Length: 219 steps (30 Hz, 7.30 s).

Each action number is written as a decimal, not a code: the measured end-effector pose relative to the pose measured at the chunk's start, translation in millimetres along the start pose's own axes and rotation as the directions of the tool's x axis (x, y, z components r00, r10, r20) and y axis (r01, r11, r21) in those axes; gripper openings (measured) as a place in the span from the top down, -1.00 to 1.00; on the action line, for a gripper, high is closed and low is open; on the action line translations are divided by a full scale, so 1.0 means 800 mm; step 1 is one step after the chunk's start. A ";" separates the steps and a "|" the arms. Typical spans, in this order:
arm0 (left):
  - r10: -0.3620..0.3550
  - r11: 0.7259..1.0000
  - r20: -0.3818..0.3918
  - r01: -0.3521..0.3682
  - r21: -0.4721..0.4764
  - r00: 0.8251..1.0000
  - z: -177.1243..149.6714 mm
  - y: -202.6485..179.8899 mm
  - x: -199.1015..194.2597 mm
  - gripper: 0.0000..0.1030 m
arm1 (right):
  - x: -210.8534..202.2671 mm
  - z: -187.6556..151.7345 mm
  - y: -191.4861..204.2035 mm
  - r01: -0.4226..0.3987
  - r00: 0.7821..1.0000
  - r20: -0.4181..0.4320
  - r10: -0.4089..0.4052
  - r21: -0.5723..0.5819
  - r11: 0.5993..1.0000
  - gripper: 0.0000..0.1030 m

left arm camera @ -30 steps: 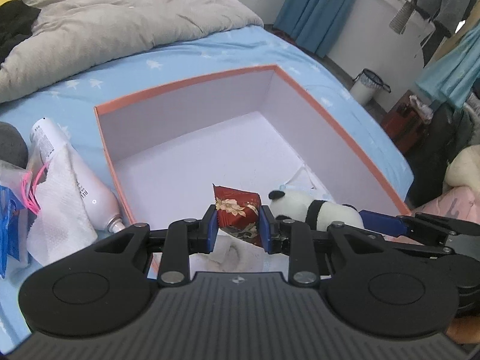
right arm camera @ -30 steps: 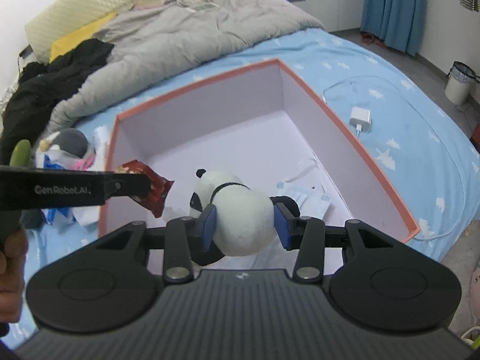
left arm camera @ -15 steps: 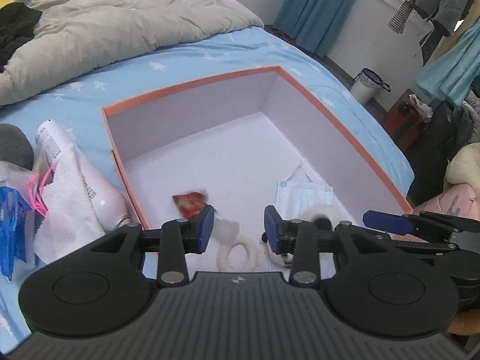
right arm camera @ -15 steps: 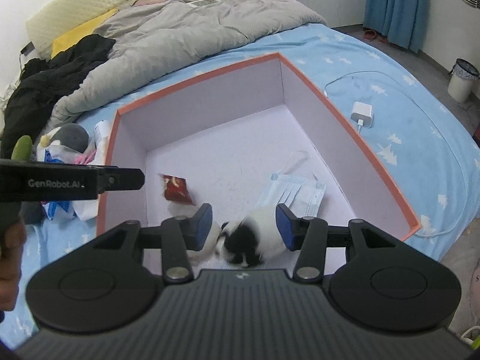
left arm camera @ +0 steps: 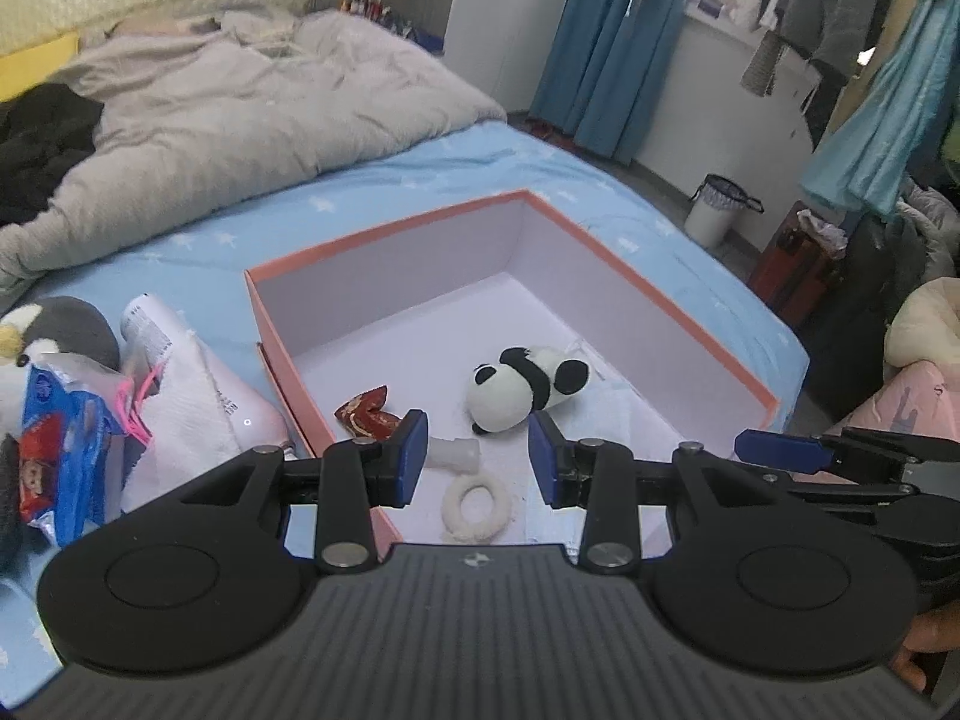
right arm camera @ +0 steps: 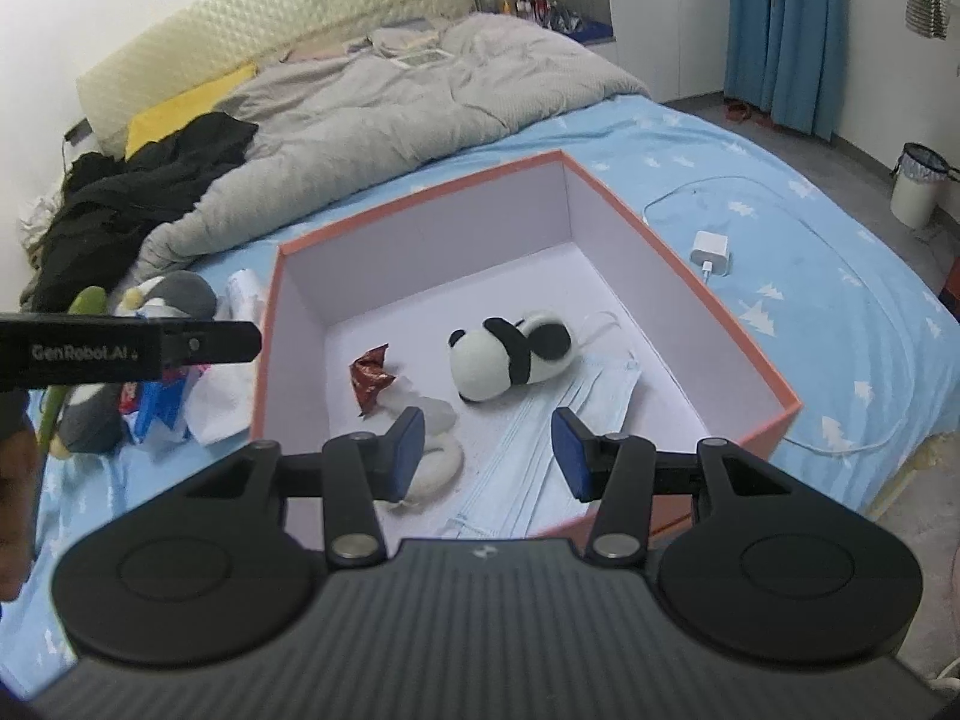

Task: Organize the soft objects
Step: 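Move both grippers back from the pink box toward the pile, then grasp the blue wet-wipe pack with the left gripper while the right gripper grasps the white cloth, then lift the wipe pack with the left gripper while the right gripper lifts the white cloth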

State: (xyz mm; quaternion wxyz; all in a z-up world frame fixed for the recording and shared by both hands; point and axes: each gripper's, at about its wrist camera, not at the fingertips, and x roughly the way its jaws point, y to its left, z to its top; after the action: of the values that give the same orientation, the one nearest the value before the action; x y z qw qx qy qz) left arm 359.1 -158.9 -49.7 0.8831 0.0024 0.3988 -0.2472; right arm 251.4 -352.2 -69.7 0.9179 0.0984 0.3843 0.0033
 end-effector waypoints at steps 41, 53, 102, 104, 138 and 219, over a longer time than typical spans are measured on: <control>0.166 0.976 0.176 -0.136 -0.167 0.970 -0.235 -0.012 -0.200 0.17 | -0.123 -0.160 0.080 -0.170 0.973 0.131 0.188 -0.133 0.976 0.03; 0.261 0.940 0.199 -0.201 -0.277 0.945 -0.262 0.036 -0.244 0.05 | -0.108 -0.164 0.132 -0.224 0.966 0.080 0.246 -0.215 0.950 0.03; 0.371 0.866 0.106 -0.303 -0.399 0.922 -0.262 0.256 -0.085 -0.22 | 0.106 -0.145 0.246 -0.251 0.966 -0.020 0.257 -0.297 0.921 0.03; 0.368 0.864 0.104 -0.299 -0.405 0.924 -0.253 0.272 -0.069 -0.22 | 0.125 -0.138 0.254 -0.238 0.970 -0.022 0.244 -0.323 0.916 0.03; 0.304 0.858 0.122 -0.216 -0.466 0.945 -0.202 0.361 0.045 0.56 | 0.282 -0.109 0.343 -0.102 0.991 -0.010 0.132 -0.697 0.709 0.88; 0.353 0.886 -0.072 -0.358 -0.296 0.933 -0.314 0.182 -0.066 0.36 | 0.129 -0.198 0.237 -0.323 0.946 -0.188 0.265 -0.459 0.828 0.06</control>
State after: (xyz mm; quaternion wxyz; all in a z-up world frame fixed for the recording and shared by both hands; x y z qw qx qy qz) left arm 216.4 42.2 -211.9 0.8998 -0.0585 0.4321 -0.0169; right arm 225.1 -129.6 -216.3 0.8776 -0.0763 0.4042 0.2462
